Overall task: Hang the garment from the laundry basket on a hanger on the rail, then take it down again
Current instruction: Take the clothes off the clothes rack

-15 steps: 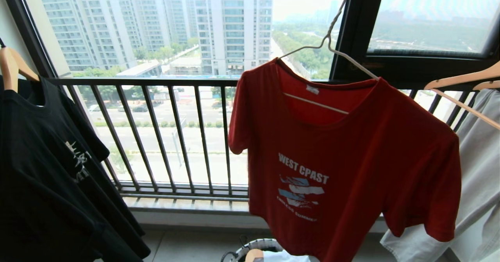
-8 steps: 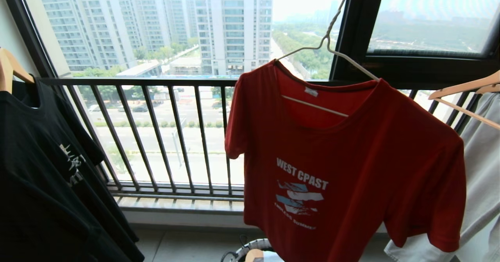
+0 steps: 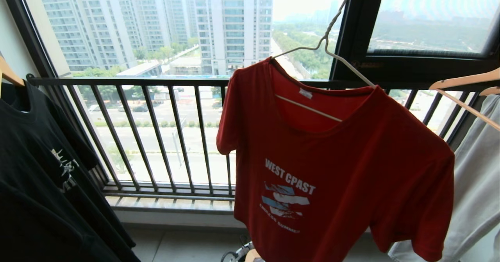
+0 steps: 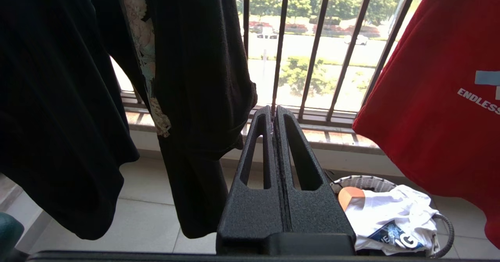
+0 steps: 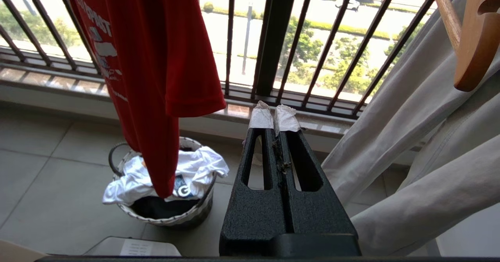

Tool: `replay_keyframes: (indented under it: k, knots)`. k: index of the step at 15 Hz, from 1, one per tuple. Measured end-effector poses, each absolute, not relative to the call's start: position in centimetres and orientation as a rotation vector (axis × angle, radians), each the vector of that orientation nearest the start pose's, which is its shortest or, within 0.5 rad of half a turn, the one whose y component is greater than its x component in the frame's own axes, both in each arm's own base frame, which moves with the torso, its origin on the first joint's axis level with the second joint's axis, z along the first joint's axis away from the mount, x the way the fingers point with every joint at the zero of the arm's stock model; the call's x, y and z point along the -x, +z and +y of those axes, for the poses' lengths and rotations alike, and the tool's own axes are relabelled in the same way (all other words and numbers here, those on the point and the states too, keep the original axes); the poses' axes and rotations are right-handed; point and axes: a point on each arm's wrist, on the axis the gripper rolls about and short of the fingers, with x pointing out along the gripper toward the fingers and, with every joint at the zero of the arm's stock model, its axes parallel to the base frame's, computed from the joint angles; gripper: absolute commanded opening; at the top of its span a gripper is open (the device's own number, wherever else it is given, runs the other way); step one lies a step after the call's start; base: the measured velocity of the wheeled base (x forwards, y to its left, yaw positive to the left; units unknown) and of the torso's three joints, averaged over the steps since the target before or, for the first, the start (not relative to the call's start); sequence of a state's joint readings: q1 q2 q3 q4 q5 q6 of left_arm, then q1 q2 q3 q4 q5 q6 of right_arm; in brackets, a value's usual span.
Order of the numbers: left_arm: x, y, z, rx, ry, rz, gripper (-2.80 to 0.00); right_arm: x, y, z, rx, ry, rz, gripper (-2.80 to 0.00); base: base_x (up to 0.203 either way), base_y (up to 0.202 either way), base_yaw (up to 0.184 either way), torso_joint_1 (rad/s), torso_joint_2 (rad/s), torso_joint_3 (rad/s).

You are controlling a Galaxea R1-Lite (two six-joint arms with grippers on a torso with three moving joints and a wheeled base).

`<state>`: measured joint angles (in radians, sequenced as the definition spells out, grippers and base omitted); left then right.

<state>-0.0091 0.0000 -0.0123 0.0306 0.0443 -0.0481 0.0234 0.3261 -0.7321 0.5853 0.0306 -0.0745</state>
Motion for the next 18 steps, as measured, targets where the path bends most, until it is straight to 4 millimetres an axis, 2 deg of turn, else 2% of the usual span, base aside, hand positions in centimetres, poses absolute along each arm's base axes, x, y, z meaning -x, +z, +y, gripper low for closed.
replay_keyframes:
  k: [4, 10, 13, 18]
  knots:
    - [2.4, 7.6, 0.1, 0.047, 0.035, 0.018, -2.8, 5.2, 20.2, -0.6, 0.084, 0.098, 0.221, -2.8, 0.0, 0.0, 0.0, 0.0, 0.0, 0.0]
    - [2.4, 7.6, 0.1, 0.048, 0.035, 0.018, -2.8, 4.4, 19.5, -0.8, 0.034, 0.022, 0.132, -2.8, 0.0, 0.0, 0.0, 0.0, 0.0, 0.0]
    - [2.4, 7.6, 0.1, 0.048, 0.035, 0.018, -2.8, 3.9, 18.8, -0.9, 0.037, -0.051, 0.141, -2.8, 0.0, 0.0, 0.0, 0.0, 0.0, 0.0]
    - [2.4, 7.6, 0.1, 0.047, 0.035, 0.018, -2.8, 3.6, 19.4, -0.5, 0.028, -0.135, 0.097, -2.8, 0.0, 0.0, 0.0, 0.0, 0.0, 0.0]
